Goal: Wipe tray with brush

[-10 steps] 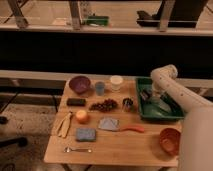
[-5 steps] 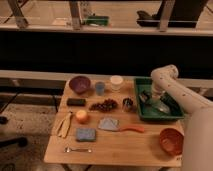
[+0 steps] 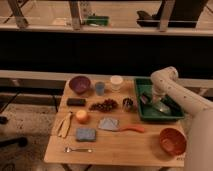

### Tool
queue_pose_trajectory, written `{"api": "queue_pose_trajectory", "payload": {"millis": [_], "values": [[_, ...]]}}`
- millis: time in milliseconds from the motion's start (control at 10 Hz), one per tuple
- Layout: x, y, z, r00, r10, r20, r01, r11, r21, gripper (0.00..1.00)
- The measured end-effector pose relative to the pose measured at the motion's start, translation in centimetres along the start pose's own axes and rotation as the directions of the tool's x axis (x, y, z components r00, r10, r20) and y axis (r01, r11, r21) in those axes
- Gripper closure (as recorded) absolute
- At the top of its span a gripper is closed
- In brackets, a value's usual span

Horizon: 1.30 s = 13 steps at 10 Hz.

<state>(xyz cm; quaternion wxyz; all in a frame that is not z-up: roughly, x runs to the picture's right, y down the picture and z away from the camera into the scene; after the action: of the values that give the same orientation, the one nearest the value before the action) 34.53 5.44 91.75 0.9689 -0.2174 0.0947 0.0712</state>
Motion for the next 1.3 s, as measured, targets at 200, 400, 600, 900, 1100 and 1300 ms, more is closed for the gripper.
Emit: {"api": "queue_pose_trajectory", "payload": {"millis": [200,400,600,900,1100,1300], "values": [[0.4,0.4,-0.5,1.0,-0.009,-0.009,0.009,1.0,0.02,1.0],[0.5,0.8,-1.6,1.0,-0.018,-0.005,0.018,0.999,0.046,1.0],[0.5,1.0,-3.5,1.0,-0.029,0.002,0.029,0.996,0.083,1.0],[0.9,1.7,-5.1,0.999,-0.041,0.008,0.04,0.993,0.108,1.0],[1.7,2.2,-5.5,0.999,-0.041,0.002,0.041,0.992,0.12,1.0],[2.3,2.4,-5.8,0.999,-0.041,-0.015,0.043,0.99,0.134,1.0]]}}
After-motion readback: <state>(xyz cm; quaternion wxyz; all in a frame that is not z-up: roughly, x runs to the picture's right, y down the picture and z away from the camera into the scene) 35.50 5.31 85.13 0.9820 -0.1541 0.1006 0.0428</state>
